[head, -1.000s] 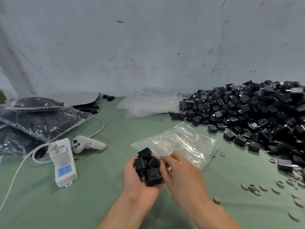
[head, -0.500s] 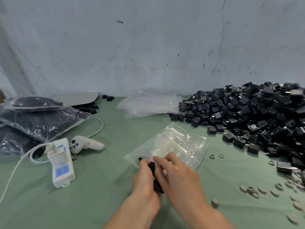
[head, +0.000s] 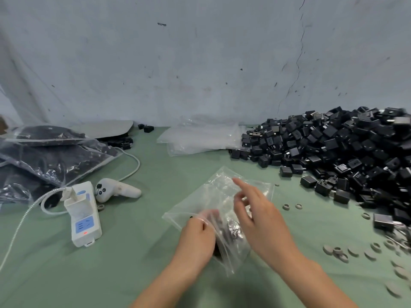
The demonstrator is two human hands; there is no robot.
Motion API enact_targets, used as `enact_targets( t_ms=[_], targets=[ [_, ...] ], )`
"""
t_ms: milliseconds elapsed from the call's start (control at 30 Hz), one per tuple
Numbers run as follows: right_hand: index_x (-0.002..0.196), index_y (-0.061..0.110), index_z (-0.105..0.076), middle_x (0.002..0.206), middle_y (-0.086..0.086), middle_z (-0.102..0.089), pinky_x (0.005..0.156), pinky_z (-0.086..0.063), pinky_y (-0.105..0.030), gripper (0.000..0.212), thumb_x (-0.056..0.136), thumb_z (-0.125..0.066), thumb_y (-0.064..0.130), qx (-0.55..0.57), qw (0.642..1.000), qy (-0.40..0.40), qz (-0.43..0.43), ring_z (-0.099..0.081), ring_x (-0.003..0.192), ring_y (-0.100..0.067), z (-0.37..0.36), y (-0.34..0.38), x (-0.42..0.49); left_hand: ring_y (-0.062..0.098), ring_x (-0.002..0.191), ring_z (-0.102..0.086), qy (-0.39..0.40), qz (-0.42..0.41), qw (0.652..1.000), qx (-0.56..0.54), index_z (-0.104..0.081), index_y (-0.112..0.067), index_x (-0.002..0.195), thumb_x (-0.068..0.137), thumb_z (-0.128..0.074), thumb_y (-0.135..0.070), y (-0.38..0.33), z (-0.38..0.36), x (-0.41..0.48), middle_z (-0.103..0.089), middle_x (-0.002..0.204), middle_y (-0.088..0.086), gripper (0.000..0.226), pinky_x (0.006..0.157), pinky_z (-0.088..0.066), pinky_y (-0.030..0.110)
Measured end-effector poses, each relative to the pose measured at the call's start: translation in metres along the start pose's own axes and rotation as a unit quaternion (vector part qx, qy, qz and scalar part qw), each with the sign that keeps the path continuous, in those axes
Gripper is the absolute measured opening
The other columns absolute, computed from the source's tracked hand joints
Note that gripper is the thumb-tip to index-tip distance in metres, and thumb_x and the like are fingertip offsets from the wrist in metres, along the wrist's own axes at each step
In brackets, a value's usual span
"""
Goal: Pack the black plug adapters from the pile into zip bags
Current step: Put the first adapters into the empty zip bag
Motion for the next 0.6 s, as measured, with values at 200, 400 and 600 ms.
enact_targets(
  t_ms=[200, 400, 600],
  targets=[
    [0.146, 0.034, -0.044, 0.131, 0.015, -0.054, 0.101, -0.038, -0.027, 0.043, 0.104, -0.041, 0.028, -0.028, 0.997, 0.060, -0.037, -0.050, 0.123, -0.009, -0.016, -0.032, 0.004, 0.017, 0.120, -0.049, 0.005, -0.053, 0.995, 0.082, -0.068, -0.019, 0.116, 0.090, -0.038, -0.011, 0.028, 0.028, -0.036, -0.062, 0.123, 0.000, 0.040, 0.105, -0.027, 0.022],
    [0.146, 0.042, -0.043, 0.148, 0.026, -0.040, 0.118, -0.023, -0.028, 0.046, 0.102, -0.034, 0.050, -0.022, 0.988, 0.155, 0.007, -0.032, 0.137, 0.002, -0.029, -0.032, 0.004, 0.005, 0.123, -0.047, 0.048, -0.047, 0.997, -0.041, -0.058, -0.029, 0.125, 0.096, -0.040, -0.007, 0.047, 0.031, -0.035, -0.051, 0.131, -0.013, 0.040, 0.106, -0.037, 0.024],
    [0.147, 0.042, -0.041, 0.148, 0.024, -0.041, 0.120, -0.019, -0.030, 0.051, 0.100, -0.027, 0.057, -0.071, 0.974, 0.214, 0.026, -0.032, 0.138, 0.001, -0.046, -0.037, 0.001, 0.007, 0.129, -0.037, 0.050, -0.046, 0.998, -0.007, -0.056, -0.024, 0.131, 0.103, -0.031, -0.029, 0.054, 0.016, -0.027, -0.043, 0.140, -0.009, 0.037, 0.113, -0.027, 0.022]
  ],
)
Point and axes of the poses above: each hand's wrist, its own x-axis towards the middle knuckle, its own z-axis out of the back of the hand, y = z × x, the point moved 3 cm from there along x, towards the middle knuckle
